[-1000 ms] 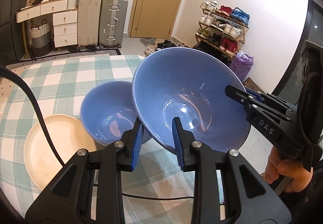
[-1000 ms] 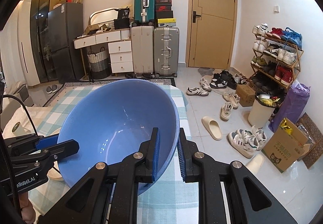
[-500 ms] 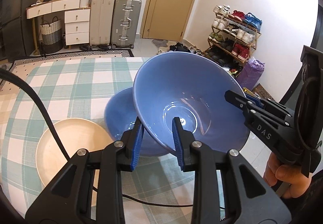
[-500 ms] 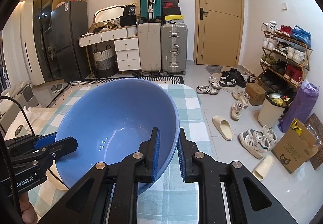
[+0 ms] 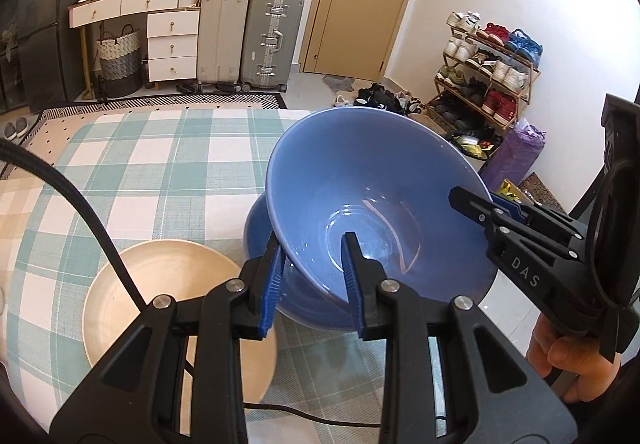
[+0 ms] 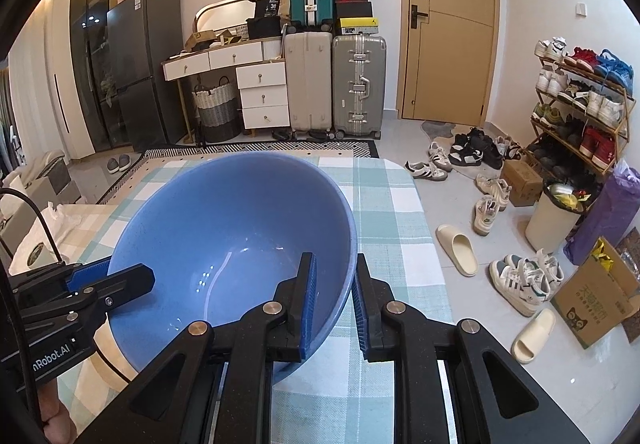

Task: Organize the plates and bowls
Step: 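Lower the held blue bowl into the other blue bowl with both grippers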

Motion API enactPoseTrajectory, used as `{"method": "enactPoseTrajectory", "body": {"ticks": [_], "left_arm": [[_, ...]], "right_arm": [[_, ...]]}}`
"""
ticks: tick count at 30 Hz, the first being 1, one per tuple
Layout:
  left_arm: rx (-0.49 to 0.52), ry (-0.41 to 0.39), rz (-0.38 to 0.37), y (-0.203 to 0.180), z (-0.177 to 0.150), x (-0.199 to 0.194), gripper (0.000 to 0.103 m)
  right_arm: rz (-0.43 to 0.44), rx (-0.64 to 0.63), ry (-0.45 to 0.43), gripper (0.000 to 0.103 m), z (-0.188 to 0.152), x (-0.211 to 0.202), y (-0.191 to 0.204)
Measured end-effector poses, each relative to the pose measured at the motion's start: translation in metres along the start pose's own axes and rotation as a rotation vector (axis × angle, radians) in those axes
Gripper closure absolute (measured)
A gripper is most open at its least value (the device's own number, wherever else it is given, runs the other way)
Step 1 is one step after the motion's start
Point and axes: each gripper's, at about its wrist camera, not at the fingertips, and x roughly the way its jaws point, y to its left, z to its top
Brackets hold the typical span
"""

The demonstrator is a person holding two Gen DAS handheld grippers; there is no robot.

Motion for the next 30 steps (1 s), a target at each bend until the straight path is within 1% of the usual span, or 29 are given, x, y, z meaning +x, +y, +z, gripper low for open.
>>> {"method": "enactPoseTrajectory", "body": {"ticks": [7,10,17,30], "left_arm": [[-0.004,0.008,0.027,0.016,0.004,0.030,0.078],[-0.002,0.018,0.037,0.021,0.004,0.043,0.078],[0.009,0.032,0.072,0.025,0.000,0.067,0.078],[0.027,0.059,0.101,0.036,-0.009,0.107,0.078]], "right_arm": [[0.008,-0.007,0.031,0.085,-0.004,0.021,0.007],[0.007,-0.010,0.042,0.085,-0.003,0.028,0.004],[0.004,-0.010,0.079,0.085,-0.006,0.048,0.003],[-0.018,-0.035,0.124,0.084,-0.021,0.068,0.007]]}}
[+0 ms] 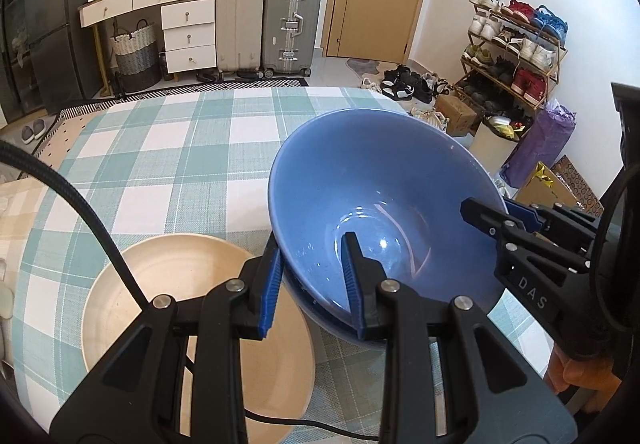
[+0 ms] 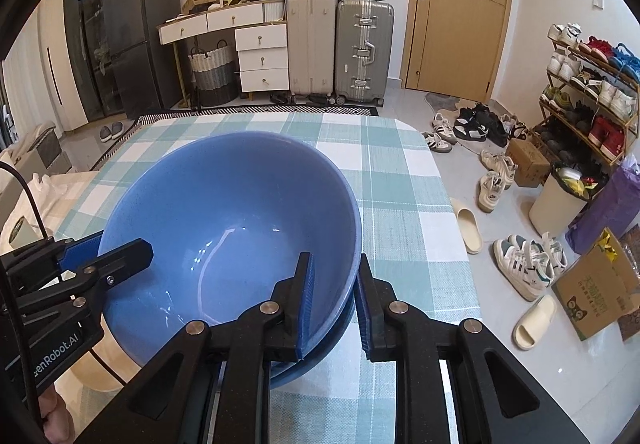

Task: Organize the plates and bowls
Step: 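Lower the held blue bowl into the other blue bowl with both grippers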

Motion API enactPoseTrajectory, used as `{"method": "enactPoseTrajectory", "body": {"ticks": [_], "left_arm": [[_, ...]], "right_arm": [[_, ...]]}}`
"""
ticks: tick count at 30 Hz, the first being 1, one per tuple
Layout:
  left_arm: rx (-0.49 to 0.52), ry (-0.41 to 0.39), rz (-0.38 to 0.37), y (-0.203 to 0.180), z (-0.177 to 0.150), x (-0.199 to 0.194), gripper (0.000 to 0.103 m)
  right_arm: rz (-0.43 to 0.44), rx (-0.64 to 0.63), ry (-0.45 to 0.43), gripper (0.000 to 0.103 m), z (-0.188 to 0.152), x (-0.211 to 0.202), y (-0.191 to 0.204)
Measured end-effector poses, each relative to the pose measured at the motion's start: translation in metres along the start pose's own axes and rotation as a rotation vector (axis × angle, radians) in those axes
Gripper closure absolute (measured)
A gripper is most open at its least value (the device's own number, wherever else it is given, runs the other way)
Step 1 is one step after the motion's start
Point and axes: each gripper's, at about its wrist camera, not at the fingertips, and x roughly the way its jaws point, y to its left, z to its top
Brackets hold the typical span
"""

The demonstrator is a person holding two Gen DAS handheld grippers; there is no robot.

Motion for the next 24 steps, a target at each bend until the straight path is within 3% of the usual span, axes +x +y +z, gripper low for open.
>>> {"method": "enactPoseTrajectory", "body": {"ticks": [24], "left_arm": [[0.040,-0.014,0.041,-0.006,-0.009,0.019,0.078]], "right_arm": [[-0.080,-0.066,0.007,0.080,-0.010,0.007,0.013]]}}
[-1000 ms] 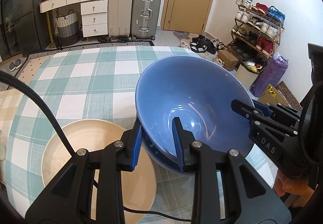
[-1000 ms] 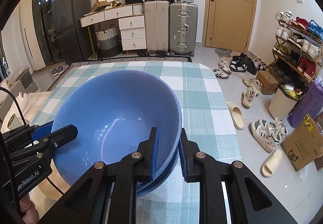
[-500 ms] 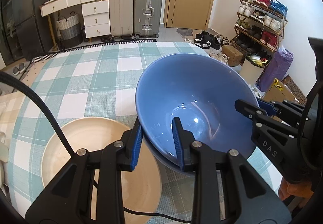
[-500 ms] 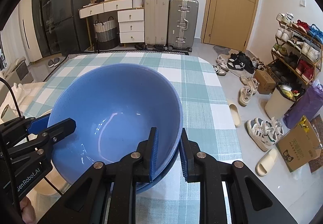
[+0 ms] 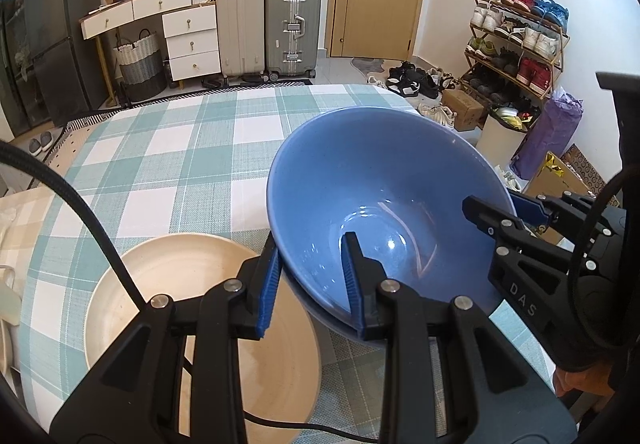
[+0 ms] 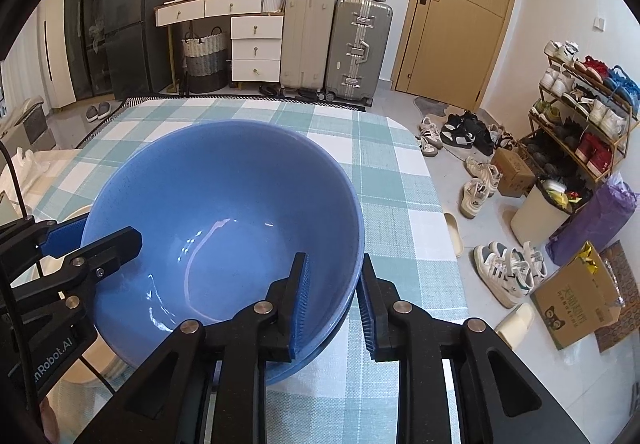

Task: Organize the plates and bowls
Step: 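Lower the held blue bowl into the other blue bowl with both grippers, then open both grippers to release the nested bowl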

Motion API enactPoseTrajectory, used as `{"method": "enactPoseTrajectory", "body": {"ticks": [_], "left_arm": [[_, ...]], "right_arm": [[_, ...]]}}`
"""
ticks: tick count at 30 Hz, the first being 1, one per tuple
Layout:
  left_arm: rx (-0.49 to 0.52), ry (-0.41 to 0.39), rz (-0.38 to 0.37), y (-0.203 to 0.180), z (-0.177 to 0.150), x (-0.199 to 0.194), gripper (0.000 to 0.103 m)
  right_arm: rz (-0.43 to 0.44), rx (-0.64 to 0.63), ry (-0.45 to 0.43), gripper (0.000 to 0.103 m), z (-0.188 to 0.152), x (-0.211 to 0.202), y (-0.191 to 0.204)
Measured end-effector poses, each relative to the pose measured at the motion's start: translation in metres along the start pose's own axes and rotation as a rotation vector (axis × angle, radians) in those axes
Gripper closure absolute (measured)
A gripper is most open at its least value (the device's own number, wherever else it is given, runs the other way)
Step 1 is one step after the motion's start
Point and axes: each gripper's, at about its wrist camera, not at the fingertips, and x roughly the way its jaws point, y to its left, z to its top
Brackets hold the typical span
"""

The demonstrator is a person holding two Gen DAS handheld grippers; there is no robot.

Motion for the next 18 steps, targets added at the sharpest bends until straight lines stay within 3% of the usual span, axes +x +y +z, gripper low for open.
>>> {"method": "enactPoseTrajectory", "body": {"ticks": [12,18], "left_arm": [[-0.012,0.008,-0.021,0.002,0.000,0.002,0.076],[-0.024,0.023,-0.045,0.010,-0.001,0.009,0.067]], "right_arm": [[0.001,0.000,0.005,0.077,0.001,0.001,0.000],[0.017,-0.003,0.003,0.073,0.002,0.001,-0.002]]}}
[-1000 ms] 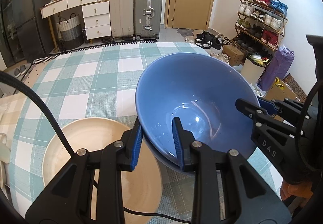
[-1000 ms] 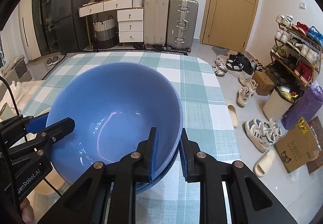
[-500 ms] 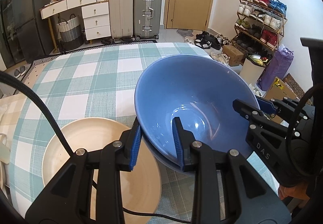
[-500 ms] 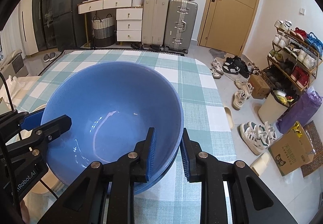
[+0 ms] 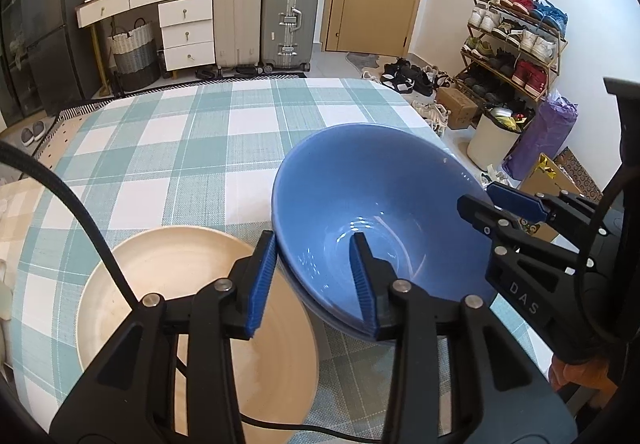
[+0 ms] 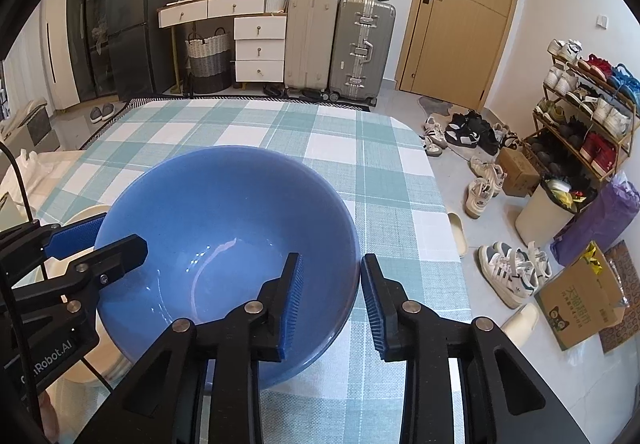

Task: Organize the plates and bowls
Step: 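Open both grippers to release the nested bowl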

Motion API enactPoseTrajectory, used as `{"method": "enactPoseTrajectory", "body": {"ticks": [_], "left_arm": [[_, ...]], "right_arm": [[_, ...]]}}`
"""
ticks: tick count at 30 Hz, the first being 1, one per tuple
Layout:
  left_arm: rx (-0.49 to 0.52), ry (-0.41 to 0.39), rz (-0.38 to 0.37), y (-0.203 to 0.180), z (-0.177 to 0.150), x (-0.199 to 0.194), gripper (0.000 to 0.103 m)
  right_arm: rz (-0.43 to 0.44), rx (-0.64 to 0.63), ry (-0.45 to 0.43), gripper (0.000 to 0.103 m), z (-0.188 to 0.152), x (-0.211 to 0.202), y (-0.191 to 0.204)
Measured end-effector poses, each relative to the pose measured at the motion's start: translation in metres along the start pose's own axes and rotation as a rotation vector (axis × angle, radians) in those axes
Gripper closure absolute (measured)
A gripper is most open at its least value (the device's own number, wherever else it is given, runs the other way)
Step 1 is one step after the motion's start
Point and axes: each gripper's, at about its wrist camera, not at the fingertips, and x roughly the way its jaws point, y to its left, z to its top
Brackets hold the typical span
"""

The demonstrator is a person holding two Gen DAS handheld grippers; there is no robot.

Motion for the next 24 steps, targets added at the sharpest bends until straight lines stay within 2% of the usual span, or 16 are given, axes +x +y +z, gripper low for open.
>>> {"method": "enactPoseTrajectory", "body": {"ticks": [2,4,6,8,12,15,16,18,24], "left_arm": [[-0.008,0.006,-0.020,0.002,0.001,0.001,0.063],[-0.011,0.016,-0.035,0.003,0.001,0.001,0.056],[-0.010,0.022,-0.043,0.003,0.000,0.002,0.046],[-0.019,0.029,-0.050,0.005,0.000,0.004,0.029],[-0.044,0.038,-0.082,0.013,0.001,0.005,0.024],[-0.058,0.044,-0.103,0.018,0.001,0.006,0.013],[-0.064,0.044,-0.106,0.020,0.001,0.006,0.001],[-0.076,0.032,-0.108,0.024,0.003,0.005,0.002],[-0.105,0.042,-0.106,0.033,0.005,0.011,0.003]], "right_arm": [[0.009,0.004,0.002,0.071,0.000,0.000,-0.001],[0.029,0.011,0.005,0.065,0.001,0.001,-0.003],[0.044,0.018,0.002,0.052,0.001,0.000,-0.004],[0.050,0.018,-0.004,0.046,0.001,-0.001,-0.005],[0.073,0.037,-0.007,0.023,0.002,-0.001,-0.011],[0.103,0.072,-0.007,0.015,0.001,-0.001,-0.018],[0.110,0.082,-0.006,0.013,0.002,-0.001,-0.020],[0.120,0.099,-0.004,0.006,0.002,0.000,-0.024],[0.148,0.125,-0.007,0.005,-0.003,0.000,-0.032]]}}
